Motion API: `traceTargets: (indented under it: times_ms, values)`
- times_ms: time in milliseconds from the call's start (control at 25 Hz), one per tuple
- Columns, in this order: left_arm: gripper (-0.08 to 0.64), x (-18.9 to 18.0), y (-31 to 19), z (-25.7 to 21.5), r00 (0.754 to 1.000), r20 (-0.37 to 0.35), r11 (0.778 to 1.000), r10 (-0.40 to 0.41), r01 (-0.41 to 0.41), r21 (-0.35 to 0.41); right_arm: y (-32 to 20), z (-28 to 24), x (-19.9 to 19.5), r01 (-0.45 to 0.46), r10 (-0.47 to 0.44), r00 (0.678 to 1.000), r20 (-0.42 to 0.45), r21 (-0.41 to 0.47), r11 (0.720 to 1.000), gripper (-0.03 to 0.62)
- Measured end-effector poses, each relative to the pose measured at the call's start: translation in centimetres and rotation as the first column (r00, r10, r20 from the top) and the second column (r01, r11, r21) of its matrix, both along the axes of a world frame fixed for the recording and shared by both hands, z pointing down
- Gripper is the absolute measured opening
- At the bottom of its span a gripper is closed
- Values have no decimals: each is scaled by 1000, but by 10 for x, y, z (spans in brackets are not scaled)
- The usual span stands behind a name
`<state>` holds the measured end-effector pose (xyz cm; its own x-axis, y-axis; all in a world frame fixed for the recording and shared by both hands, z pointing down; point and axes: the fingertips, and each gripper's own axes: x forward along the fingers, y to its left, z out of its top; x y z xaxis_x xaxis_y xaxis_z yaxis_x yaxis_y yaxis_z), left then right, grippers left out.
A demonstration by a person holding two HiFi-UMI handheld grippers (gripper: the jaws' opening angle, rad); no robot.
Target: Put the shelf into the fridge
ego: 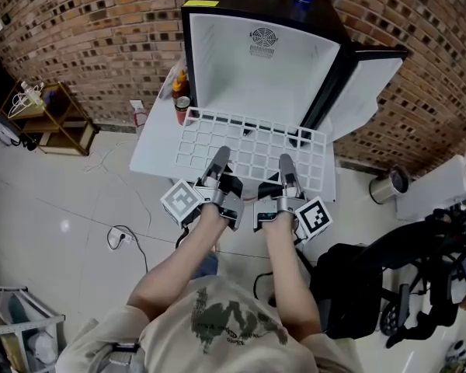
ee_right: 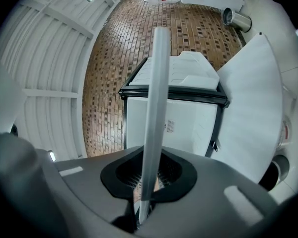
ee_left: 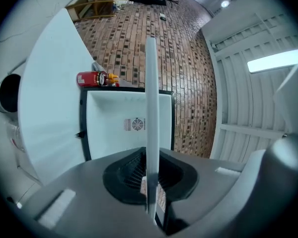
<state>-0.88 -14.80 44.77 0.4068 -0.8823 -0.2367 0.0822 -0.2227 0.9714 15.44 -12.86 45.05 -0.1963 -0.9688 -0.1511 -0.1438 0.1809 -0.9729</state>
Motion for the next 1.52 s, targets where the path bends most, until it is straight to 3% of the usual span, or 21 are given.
traceTargets:
  times_ms: [80, 240, 600, 760, 1040, 1520]
  values:
    - [12, 0, -13, 2, 1000, 15, 1000, 3, -3, 0, -12, 0, 1, -2, 2, 1000, 0, -4, 1000, 31]
    - [12, 2, -36, -6, 1000, -23, 1000, 19, -19, -9, -34, -2, 0, -13, 13, 1000, -2, -8, 1000, 31]
    - [12, -1, -85, -2, 999, 33, 999, 34, -33, -7, -79, -3, 0, -66, 66, 998, 8, -19, 998, 31]
    - [12, -4, -103, -12, 999, -9, 999, 41, -41, -5, -97, -9, -5, -75, 75, 997, 5, -10, 997, 31]
    - [12, -10, -131, -8, 995, 64, 997, 74, -75, 3, -119, -14, -8, -99, 99, 995, 1, -12, 995, 31]
    - [12, -3, -161, -20, 989, -18, 989, 149, -149, -8, -144, -24, -6, -169, 169, 986, -12, 6, 986, 31]
